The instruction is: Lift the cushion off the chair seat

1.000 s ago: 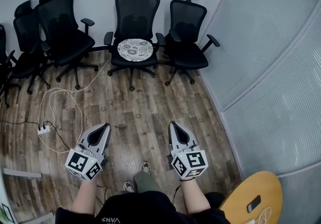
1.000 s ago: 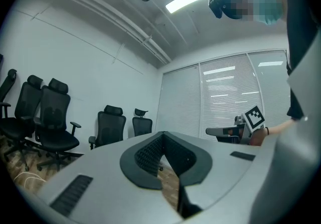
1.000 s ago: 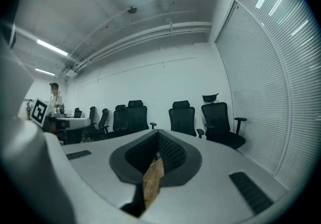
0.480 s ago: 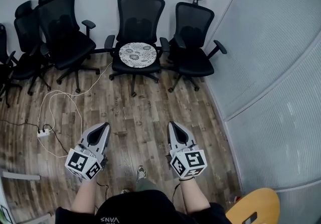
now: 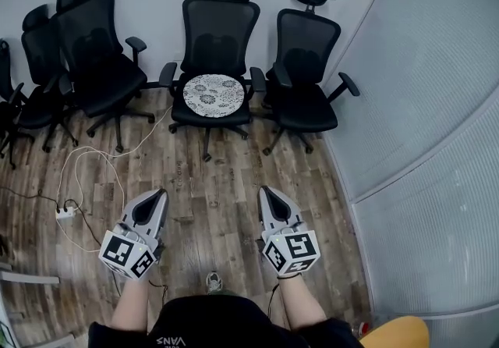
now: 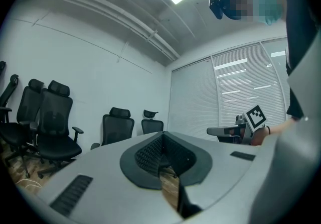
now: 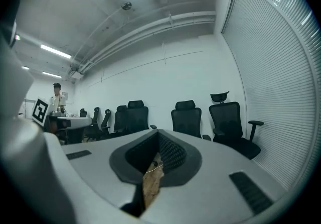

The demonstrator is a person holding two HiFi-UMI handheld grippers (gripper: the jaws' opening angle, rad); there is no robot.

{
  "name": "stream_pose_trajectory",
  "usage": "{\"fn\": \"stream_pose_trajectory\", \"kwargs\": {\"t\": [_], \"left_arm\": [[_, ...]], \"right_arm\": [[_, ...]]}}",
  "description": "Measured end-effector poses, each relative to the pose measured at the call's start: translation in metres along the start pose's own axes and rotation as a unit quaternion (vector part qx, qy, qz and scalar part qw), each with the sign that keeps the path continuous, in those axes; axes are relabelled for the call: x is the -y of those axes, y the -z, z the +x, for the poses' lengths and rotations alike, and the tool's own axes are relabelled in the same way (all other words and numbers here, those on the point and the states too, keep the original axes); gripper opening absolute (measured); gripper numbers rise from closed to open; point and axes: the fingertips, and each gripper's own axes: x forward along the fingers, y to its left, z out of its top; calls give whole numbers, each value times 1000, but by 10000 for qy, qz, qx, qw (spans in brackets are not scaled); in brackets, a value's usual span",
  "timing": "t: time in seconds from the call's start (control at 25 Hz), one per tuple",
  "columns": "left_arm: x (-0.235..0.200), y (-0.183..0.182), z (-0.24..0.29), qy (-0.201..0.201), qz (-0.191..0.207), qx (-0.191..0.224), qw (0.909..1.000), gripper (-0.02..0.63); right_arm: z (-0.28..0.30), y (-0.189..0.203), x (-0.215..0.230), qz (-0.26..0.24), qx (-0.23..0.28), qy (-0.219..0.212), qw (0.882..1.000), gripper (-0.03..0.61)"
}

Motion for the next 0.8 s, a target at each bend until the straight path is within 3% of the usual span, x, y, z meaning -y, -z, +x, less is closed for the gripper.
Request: {"fn": "stream_pose_trajectory", "kwargs": {"t": [0.52,0.8], "left_arm": [[-30,9,51,-93,-54,-96,9999,11],[-66,4,94,104,-75,-132,9998,11]], "right_arm": [[53,6,34,92,-79,-39,9999,17],[99,-3,48,64,-72,116,9999,17]]}}
